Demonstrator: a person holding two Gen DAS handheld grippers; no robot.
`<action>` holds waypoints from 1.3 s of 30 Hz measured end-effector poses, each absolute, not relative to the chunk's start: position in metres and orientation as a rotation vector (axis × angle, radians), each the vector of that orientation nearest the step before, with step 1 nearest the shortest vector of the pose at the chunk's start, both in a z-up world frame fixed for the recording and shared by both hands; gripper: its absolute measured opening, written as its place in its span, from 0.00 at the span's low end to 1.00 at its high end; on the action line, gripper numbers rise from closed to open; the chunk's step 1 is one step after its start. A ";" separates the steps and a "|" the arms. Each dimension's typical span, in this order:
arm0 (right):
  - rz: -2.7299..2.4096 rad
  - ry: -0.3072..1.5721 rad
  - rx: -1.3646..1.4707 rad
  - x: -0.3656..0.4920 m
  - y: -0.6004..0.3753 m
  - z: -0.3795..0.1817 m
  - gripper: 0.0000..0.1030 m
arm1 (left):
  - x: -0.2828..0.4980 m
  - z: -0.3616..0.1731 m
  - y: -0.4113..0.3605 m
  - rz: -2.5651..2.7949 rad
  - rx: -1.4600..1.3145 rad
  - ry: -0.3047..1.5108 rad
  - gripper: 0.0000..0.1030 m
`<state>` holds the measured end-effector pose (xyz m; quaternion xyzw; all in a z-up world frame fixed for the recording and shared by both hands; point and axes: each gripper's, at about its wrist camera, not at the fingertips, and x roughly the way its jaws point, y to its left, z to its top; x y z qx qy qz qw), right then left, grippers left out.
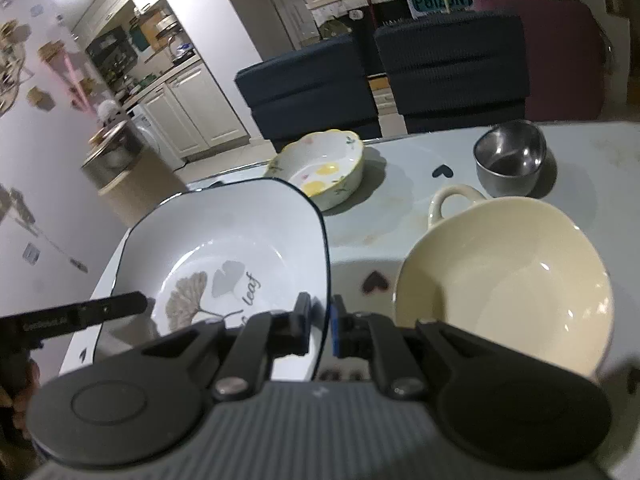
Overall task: Organize plates and bowls
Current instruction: 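Lift and carry the white plate with both grippers, lowering it onto the table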
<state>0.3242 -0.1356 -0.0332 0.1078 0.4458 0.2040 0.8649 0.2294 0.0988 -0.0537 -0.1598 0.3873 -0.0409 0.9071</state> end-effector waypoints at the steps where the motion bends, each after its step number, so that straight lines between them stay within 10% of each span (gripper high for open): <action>1: 0.430 0.935 0.232 0.317 -0.136 -0.030 0.11 | 0.221 -0.050 0.099 -0.083 -0.328 0.794 0.09; 39: 0.356 1.193 0.182 0.219 -0.103 -0.080 0.10 | 0.159 -0.130 0.101 -0.066 -0.320 1.099 0.18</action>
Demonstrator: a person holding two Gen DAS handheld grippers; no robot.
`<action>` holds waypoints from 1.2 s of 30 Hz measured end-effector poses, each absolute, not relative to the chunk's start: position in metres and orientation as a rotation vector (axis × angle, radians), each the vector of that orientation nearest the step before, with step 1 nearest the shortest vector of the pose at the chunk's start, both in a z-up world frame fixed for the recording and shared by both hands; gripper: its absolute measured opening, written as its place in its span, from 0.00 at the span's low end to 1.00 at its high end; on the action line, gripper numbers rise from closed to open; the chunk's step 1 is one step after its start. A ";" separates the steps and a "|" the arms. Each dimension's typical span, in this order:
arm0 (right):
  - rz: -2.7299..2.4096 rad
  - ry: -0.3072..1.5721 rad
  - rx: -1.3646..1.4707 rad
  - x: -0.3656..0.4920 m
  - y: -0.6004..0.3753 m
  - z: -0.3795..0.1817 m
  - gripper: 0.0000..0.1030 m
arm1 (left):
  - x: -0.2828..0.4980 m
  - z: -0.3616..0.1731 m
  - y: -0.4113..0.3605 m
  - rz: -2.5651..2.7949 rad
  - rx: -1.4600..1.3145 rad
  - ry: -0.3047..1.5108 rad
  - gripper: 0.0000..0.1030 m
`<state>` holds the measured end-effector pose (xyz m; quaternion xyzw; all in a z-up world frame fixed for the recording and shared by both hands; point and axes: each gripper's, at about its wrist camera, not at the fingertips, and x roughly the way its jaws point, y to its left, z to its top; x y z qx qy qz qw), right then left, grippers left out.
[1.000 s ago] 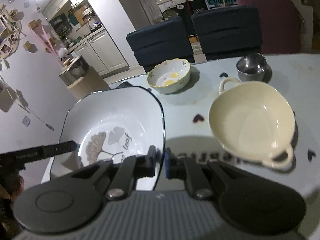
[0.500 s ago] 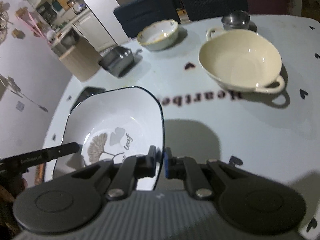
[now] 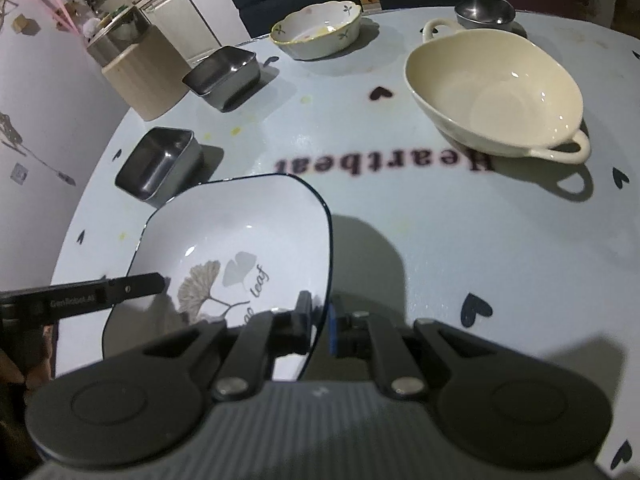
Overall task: Organize plates and bowls
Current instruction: 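Lift and carry the white plate with both grippers, lowering it onto the table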
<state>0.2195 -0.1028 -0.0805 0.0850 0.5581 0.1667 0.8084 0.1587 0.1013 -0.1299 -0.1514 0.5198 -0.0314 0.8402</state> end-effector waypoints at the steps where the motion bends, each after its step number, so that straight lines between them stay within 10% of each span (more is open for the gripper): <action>1: 0.353 1.191 0.177 0.221 -0.102 -0.081 0.10 | 0.159 -0.131 0.101 -0.063 -0.319 1.105 0.19; 36: 0.347 1.186 0.080 0.230 -0.094 -0.087 0.09 | 0.185 -0.156 0.100 -0.047 -0.299 1.120 0.25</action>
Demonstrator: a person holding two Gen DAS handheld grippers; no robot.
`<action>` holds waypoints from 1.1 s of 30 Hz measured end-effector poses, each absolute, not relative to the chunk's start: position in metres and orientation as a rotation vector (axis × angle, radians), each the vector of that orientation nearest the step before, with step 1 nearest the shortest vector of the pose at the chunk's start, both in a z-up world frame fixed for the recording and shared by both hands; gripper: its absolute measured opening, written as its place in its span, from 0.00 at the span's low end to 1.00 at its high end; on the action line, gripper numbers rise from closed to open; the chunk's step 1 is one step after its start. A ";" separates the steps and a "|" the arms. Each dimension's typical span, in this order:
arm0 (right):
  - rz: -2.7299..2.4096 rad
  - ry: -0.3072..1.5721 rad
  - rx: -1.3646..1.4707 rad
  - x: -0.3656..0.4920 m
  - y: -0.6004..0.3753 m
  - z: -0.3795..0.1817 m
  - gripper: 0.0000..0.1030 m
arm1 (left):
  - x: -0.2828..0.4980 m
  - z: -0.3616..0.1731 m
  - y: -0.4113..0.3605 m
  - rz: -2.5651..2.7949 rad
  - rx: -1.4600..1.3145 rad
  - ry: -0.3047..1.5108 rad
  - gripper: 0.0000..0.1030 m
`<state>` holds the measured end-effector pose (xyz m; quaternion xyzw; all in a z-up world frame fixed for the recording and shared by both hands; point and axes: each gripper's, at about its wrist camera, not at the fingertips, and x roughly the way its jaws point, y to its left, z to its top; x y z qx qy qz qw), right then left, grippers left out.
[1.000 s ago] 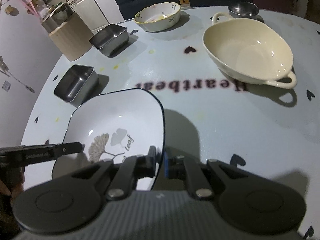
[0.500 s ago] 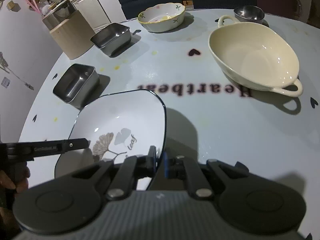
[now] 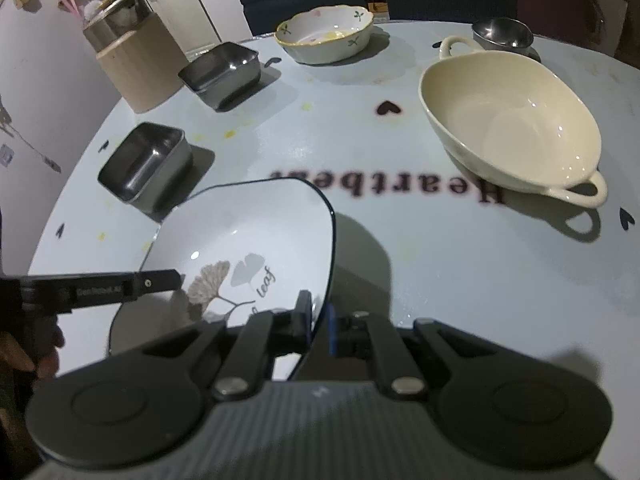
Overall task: Organize plates and bowls
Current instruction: 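Lift and carry the white plate with both grippers, lowering it onto the table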
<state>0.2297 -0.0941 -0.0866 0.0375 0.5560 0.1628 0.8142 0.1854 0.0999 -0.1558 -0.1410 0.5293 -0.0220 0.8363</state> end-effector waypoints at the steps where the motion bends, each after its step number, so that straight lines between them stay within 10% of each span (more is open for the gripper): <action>1: 0.347 1.191 0.068 0.229 -0.093 -0.088 0.09 | 0.185 -0.155 0.098 -0.052 -0.280 1.120 0.24; 33: 0.345 1.220 -0.023 0.235 -0.083 -0.101 0.14 | 0.180 -0.141 0.097 -0.068 -0.180 1.147 0.21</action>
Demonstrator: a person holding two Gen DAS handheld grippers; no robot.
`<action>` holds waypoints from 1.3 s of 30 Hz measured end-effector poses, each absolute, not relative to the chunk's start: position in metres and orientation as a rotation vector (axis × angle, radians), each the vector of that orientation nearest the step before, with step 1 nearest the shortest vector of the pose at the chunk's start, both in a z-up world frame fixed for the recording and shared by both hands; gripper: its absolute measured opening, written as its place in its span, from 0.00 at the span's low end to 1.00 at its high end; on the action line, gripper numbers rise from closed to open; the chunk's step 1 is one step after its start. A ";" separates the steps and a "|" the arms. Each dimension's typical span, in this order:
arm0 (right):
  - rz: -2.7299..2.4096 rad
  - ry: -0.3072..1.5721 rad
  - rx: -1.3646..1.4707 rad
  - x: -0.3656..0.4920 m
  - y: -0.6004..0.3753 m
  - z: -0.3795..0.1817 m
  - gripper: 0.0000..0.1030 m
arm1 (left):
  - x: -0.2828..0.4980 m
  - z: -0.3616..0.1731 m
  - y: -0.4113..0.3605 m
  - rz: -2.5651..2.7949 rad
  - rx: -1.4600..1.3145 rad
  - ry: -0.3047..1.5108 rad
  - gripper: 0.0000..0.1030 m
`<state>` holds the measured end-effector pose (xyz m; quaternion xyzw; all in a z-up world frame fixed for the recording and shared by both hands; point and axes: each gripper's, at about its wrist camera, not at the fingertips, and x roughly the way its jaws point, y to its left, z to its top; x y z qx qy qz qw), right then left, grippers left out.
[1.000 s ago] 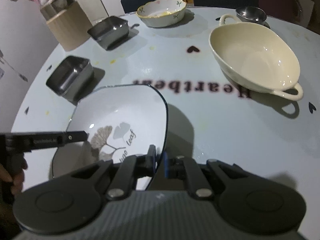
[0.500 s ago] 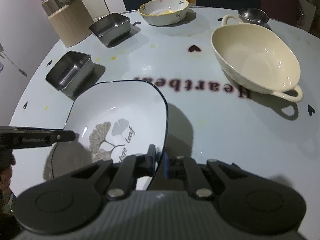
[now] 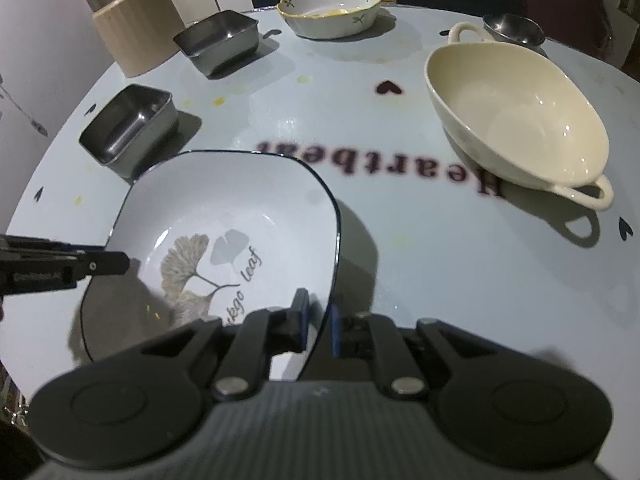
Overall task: Organize plates and bowls
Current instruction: 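Lift and carry the white plate with both grippers, lowering it onto the table, then open both grippers to release the white plate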
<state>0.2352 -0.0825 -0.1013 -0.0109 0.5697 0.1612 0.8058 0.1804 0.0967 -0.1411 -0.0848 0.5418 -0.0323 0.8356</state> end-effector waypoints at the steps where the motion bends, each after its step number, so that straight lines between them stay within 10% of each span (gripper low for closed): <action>1: 0.345 1.225 -0.030 0.235 -0.082 -0.103 0.14 | 0.181 -0.141 0.096 -0.069 -0.174 1.147 0.21; 27: 0.362 1.222 -0.037 0.239 -0.083 -0.101 0.15 | 0.181 -0.141 0.092 -0.081 -0.148 1.157 0.22; 39: 0.374 1.256 0.059 0.226 -0.084 -0.100 0.57 | 0.174 -0.139 0.084 -0.102 -0.108 1.164 0.79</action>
